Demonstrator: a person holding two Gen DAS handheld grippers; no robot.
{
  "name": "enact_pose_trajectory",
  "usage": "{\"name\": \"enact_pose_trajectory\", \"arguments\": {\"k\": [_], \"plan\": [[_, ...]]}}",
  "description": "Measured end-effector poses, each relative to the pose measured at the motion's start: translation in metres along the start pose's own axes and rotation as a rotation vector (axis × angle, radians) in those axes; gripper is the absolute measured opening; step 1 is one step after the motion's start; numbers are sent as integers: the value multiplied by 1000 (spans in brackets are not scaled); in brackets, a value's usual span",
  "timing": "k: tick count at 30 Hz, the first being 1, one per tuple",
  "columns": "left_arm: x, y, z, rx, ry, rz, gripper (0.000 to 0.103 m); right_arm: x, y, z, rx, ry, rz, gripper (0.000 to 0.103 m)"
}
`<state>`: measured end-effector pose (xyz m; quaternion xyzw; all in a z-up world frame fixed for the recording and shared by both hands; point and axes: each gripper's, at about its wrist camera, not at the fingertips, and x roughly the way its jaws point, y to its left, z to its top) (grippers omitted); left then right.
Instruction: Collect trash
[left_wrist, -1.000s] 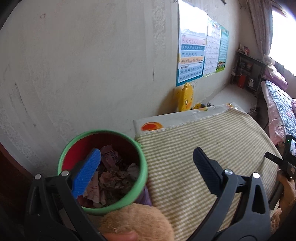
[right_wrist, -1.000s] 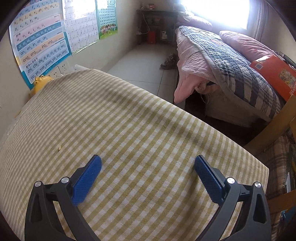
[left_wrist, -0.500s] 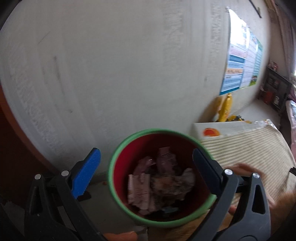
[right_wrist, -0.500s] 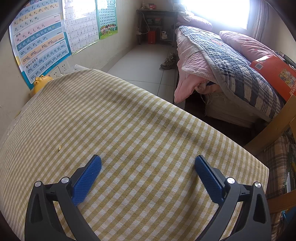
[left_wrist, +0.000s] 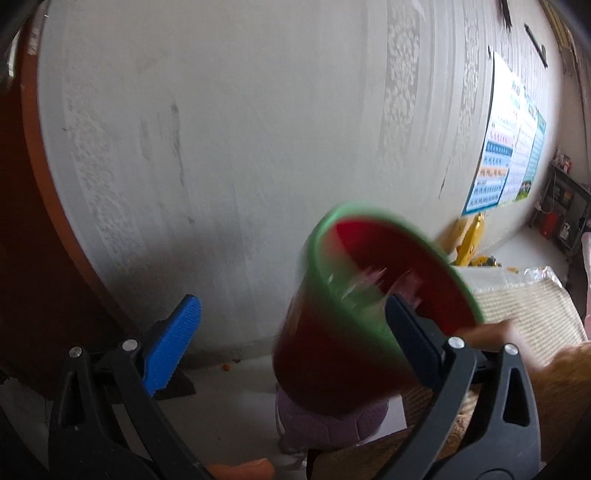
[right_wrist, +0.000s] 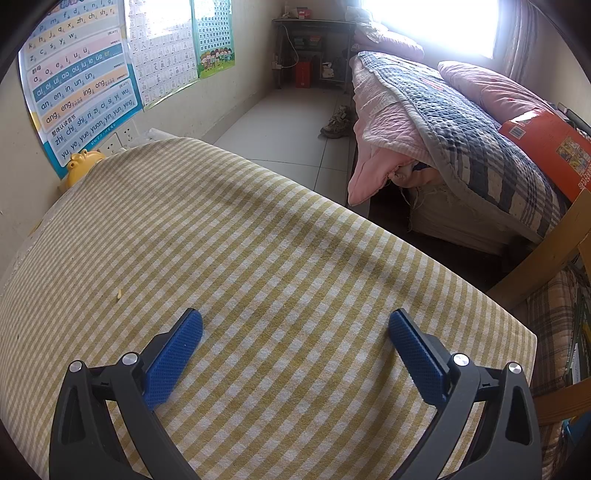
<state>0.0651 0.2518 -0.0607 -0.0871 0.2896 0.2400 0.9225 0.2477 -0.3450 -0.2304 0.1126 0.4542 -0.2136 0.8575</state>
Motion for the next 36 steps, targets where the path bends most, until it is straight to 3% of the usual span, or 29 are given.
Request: {"name": "enact_pose_trajectory", "arguments": {"k": [7,13,24,30,36], "plan": [[-29,3,6,-24,-54,-4,98,-1,-1,0,1,0,0,97],[-49,-15,7,-13,-54,-82,98,-1,-1,0,1,0,0,97],[-82,-41,10,34,-77,-137,98,-1,-2,0,1,0,0,97],[-90,-44,10,39,-100,-128,98,-1,-1,0,1,0,0,97],[-79,-23,12,-11,-111,-50,98,-1,-1,0,2,0,0,97]]}}
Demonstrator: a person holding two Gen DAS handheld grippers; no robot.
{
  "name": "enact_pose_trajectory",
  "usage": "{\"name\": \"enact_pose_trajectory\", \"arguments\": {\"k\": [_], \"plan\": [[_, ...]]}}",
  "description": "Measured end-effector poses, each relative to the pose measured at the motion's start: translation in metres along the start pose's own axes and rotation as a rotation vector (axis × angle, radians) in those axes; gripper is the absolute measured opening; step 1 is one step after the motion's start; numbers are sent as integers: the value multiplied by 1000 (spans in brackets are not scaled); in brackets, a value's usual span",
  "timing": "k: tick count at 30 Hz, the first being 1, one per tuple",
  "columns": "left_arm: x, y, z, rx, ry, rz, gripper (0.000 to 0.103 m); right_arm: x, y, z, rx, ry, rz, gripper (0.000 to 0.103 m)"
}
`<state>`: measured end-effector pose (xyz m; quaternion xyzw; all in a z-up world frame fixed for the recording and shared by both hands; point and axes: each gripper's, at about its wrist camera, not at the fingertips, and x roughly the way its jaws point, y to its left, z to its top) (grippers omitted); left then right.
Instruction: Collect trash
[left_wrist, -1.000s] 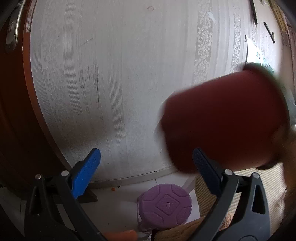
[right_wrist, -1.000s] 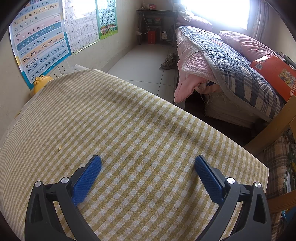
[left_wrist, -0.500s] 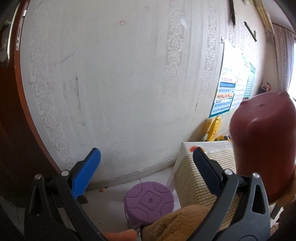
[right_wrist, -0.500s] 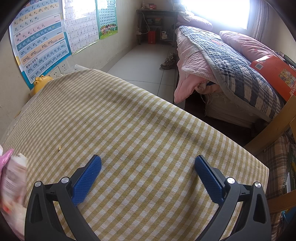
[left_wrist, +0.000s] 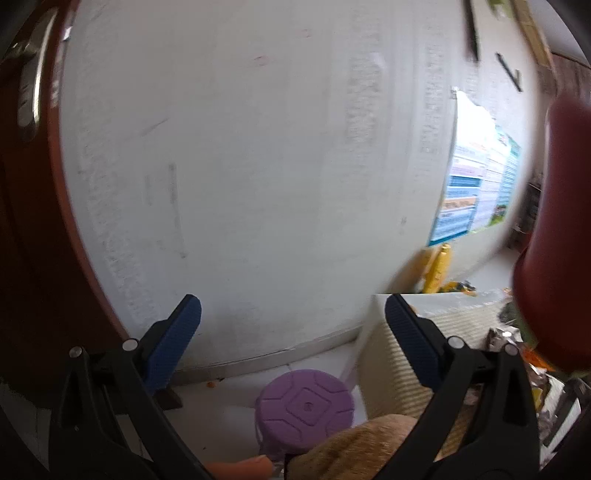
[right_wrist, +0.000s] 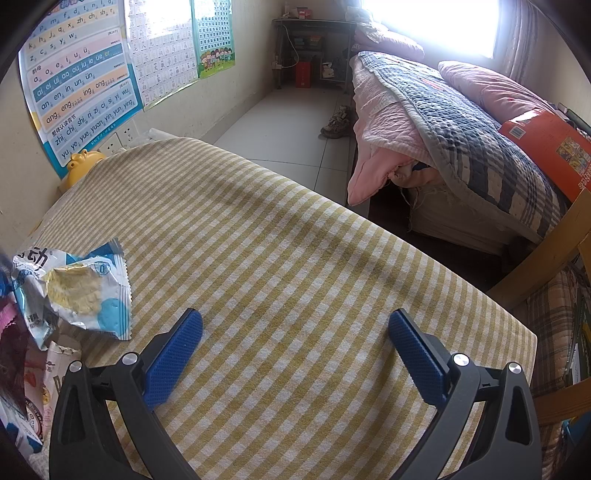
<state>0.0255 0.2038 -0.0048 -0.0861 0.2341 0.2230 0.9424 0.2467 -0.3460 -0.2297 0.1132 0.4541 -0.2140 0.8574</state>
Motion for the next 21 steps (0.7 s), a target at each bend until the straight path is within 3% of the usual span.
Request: {"name": "enact_pose_trajectory", "arguments": {"k": [12,21], "plan": [[37,99,-12,-183,45,329,98,0,0,0,0,0,0,97],[74,124,-36,-183,161,385,98,0,0,0,1,0,0,97]]}}
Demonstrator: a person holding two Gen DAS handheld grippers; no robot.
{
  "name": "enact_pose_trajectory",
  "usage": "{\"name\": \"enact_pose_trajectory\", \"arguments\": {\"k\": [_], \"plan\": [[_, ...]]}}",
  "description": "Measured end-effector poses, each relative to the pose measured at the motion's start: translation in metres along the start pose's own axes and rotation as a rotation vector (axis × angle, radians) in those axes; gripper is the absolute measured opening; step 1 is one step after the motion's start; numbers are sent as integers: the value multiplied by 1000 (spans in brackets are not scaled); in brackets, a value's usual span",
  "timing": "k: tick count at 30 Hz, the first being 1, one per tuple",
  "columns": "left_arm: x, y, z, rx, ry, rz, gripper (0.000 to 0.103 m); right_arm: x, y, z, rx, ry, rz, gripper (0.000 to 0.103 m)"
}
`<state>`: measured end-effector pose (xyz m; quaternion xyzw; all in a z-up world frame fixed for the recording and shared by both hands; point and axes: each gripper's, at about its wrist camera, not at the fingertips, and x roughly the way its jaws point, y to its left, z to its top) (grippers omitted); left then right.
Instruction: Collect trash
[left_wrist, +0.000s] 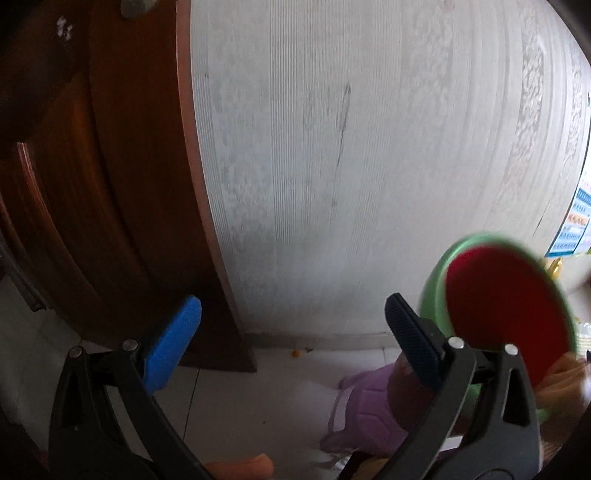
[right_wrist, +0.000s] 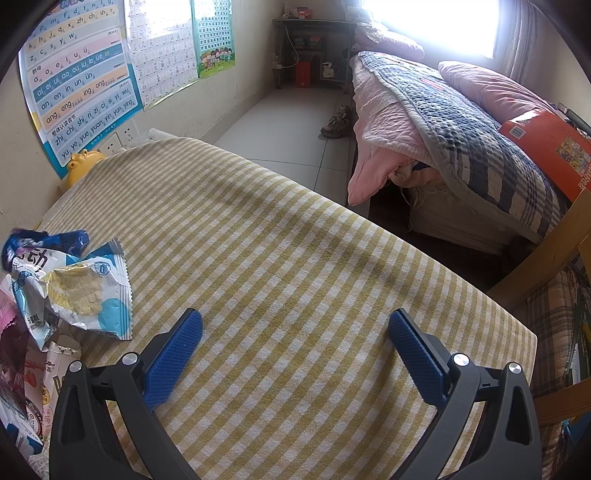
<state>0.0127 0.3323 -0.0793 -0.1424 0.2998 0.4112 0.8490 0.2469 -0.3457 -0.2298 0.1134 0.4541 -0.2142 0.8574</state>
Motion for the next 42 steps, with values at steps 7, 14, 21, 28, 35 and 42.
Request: {"name": "enact_pose_trajectory", "arguments": {"k": [7,14,21,28,35,42], "plan": [[28,-8,-7,21,75,19,98,0,1,0,-1,0,0,97],[28,-16,-9,47,82,-8,98,0,1,1,0,0,1,97],[1,-44,-7,83,36,-112,98,0,-1,0,0,0,1,97],[-71,-157,-33,266,76,-471,98,0,0,0,0,0,1,97],[-128,-262,-135,595,262,-632,98,0,0,0,0,0,1,97],[-132,-308,-196,771,265,-462,98,0,0,1,0,0,1,97]]}}
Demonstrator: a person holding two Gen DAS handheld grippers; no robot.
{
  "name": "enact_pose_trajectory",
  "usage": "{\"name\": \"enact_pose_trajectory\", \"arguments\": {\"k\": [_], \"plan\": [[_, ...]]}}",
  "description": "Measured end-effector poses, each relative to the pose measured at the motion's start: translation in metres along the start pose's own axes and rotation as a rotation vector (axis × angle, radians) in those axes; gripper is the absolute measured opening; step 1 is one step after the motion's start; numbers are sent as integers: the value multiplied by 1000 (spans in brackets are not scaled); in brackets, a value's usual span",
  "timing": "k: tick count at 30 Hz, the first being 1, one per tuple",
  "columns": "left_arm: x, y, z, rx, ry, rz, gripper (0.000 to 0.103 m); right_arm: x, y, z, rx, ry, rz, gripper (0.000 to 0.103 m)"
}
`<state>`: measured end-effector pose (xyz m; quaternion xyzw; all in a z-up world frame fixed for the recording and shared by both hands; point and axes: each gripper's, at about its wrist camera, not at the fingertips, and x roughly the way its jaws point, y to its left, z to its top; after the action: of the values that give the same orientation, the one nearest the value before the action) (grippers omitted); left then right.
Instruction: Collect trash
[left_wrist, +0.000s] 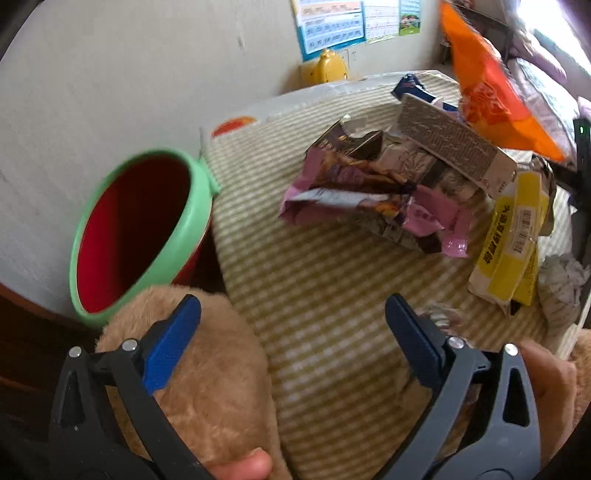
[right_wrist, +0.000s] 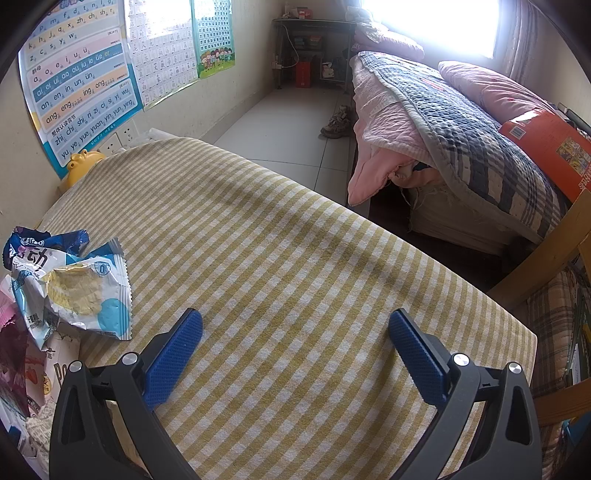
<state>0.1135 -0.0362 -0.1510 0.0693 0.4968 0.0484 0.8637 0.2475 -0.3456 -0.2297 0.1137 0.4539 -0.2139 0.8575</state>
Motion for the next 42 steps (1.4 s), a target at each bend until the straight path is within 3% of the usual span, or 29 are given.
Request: {"name": "enact_pose_trajectory", "arguments": {"k": [6,8,9,11,15,42], "plan": [[30,-42,1,60,46,-99,98,0,0,0,0,0,0,97],[41,-50,3,30,58,-203,98,0,-1,0,0,0,0,97],[43,-51,3,-8,30,-217,99,0,0,0,0,0,0,97],[44,-51,6,-54,-29,-213,99,0,-1,0,0,0,0,97],[51,-52,8,-18,-99,-203,99,0,-1,0,0,0,0,97],[55,-48,13,-22,-101,-215,99,-1,-2,-1,1,0,-1,97]]}}
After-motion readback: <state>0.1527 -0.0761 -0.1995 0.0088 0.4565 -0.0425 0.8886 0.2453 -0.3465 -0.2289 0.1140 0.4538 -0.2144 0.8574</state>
